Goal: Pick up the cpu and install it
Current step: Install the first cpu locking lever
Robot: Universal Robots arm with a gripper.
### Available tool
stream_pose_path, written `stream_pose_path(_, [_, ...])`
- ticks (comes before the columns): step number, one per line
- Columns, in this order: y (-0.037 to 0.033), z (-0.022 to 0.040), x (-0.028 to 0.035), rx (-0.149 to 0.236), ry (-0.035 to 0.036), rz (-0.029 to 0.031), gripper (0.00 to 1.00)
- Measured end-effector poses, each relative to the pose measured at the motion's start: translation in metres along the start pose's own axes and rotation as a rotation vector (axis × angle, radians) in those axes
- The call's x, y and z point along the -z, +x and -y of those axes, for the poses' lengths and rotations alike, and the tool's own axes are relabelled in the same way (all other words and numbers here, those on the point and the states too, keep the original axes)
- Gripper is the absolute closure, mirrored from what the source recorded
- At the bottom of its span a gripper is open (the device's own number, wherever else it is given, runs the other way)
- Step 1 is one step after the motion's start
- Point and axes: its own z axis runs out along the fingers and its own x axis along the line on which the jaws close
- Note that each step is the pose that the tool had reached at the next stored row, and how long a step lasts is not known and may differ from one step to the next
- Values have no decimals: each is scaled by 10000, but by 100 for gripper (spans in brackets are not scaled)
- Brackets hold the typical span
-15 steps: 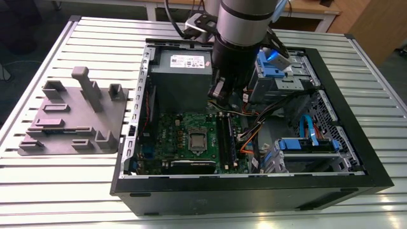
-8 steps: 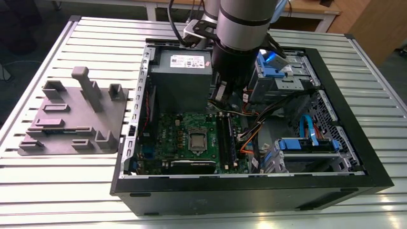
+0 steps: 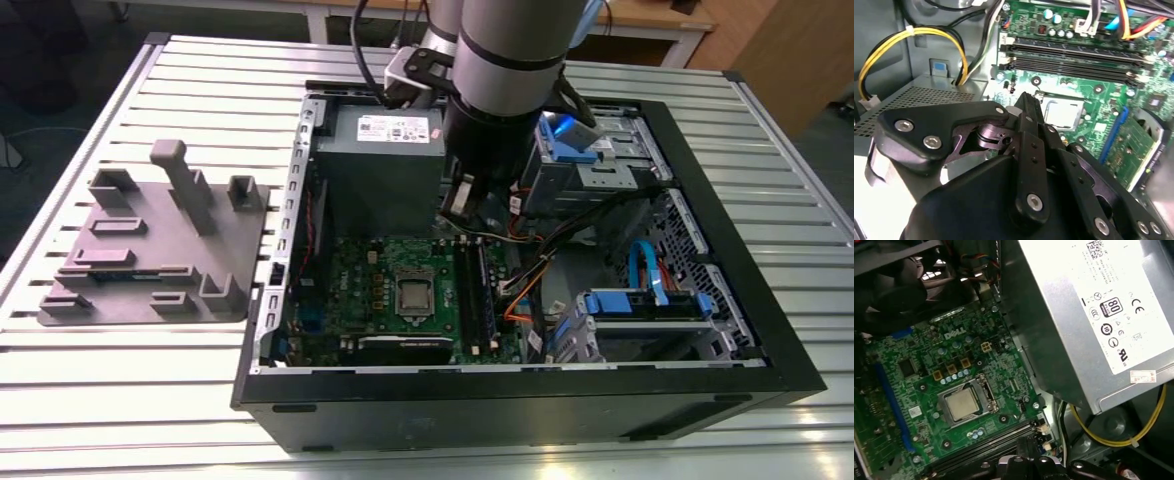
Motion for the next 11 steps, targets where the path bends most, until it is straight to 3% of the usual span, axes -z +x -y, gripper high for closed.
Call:
stream_pose_path(5, [5,2,-55,125,-125,260,89])
stream_pose_path(11, [18,-8,-142,197,-220,457,89])
